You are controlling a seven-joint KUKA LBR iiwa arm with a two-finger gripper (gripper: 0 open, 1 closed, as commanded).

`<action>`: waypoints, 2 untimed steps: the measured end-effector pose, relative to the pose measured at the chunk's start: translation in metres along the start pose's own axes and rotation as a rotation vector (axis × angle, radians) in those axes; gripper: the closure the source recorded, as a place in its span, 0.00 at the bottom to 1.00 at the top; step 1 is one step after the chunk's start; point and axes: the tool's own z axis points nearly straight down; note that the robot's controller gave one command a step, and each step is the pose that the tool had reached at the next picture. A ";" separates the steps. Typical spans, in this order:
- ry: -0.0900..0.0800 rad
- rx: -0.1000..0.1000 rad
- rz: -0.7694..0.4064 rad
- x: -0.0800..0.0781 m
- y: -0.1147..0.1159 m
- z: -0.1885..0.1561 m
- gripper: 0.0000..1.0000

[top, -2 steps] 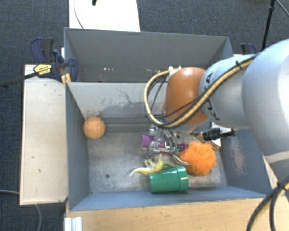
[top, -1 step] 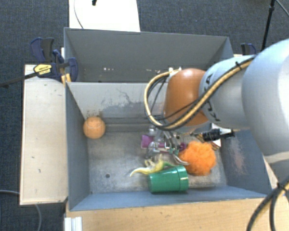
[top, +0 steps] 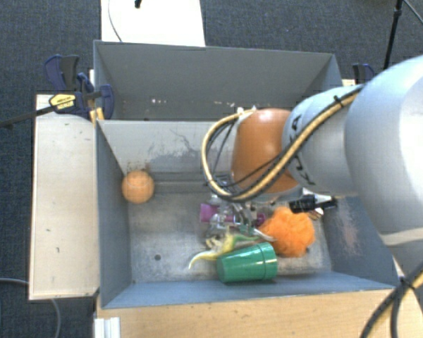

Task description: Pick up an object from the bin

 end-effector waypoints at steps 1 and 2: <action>0.005 -0.004 -0.007 0.001 -0.001 0.000 1.00; 0.022 0.001 -0.042 -0.009 0.004 0.001 1.00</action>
Offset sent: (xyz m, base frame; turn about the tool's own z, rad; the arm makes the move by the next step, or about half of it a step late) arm 0.0112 0.0064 -0.0083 -0.0547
